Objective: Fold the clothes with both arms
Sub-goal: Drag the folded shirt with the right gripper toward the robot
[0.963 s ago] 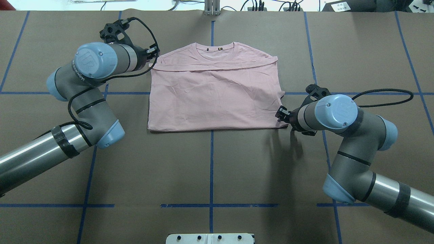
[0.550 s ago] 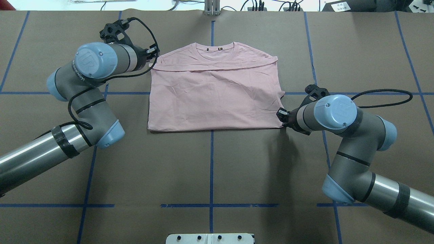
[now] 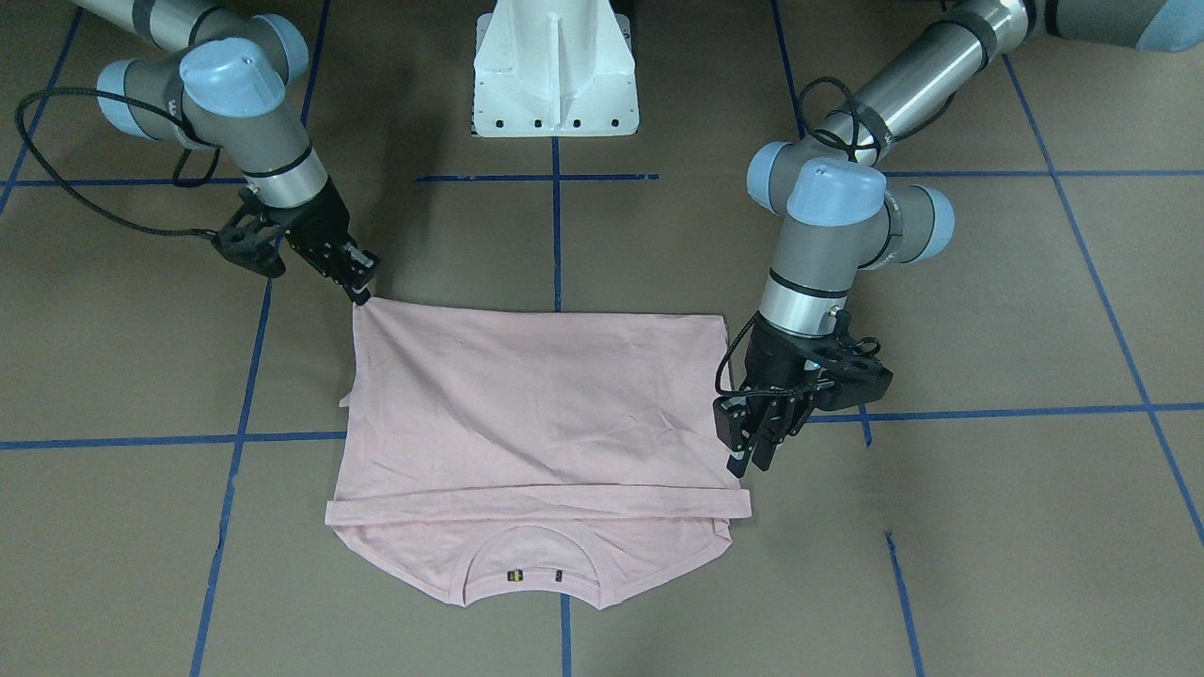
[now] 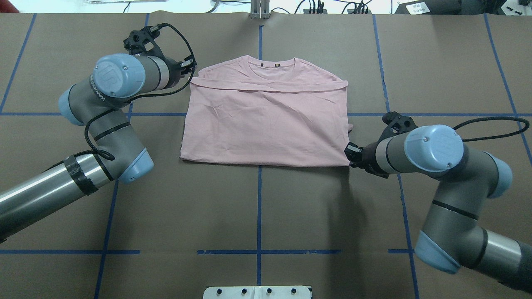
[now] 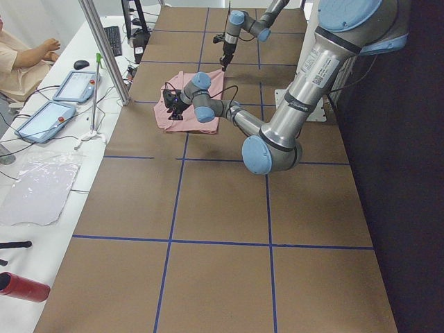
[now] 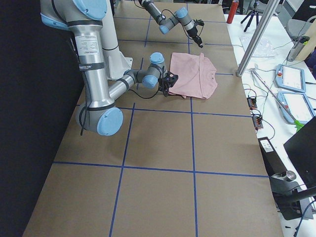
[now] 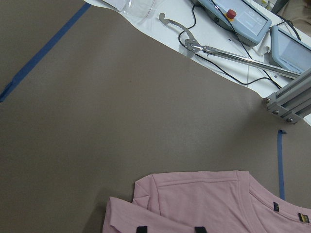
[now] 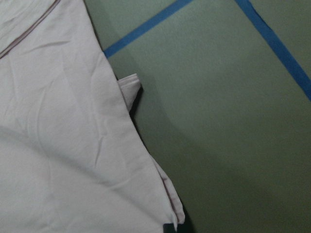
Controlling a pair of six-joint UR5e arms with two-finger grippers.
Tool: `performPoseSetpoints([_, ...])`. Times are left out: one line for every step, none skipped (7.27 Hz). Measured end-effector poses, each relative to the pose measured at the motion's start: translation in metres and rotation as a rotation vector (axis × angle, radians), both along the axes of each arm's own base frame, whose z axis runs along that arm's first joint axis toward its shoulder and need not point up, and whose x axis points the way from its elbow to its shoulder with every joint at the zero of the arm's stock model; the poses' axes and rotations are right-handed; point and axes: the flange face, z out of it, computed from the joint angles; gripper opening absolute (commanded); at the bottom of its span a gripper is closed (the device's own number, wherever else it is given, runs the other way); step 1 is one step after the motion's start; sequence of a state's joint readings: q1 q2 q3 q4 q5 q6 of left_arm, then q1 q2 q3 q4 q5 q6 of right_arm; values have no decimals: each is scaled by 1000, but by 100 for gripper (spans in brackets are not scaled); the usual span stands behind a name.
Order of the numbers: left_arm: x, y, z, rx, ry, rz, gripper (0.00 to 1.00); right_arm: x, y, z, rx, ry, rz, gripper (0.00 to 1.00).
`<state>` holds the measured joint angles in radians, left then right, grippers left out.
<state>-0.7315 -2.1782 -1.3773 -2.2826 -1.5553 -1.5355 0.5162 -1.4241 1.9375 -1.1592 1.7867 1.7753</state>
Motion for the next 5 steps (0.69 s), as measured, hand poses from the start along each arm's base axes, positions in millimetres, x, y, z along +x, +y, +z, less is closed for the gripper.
performPoseSetpoints([1,1,0,0,0,2,43,16,50,-5,-12,-19,-90,0])
performPoseSetpoints([2,2,-1,2,2,5,43,22,98,-11,-28,-36,-198,0])
performPoseSetpoints([3,5,-6,8,10,9,43,19,141,-16,-42,-48,-305,0])
performPoseSetpoints([4,12,-17,22,27,18,43,11,175,-20,-50,-56,-395,0])
performPoseSetpoints([8,22,-28,26,54,32,43,5,200,-24,-55,-63,-461,5])
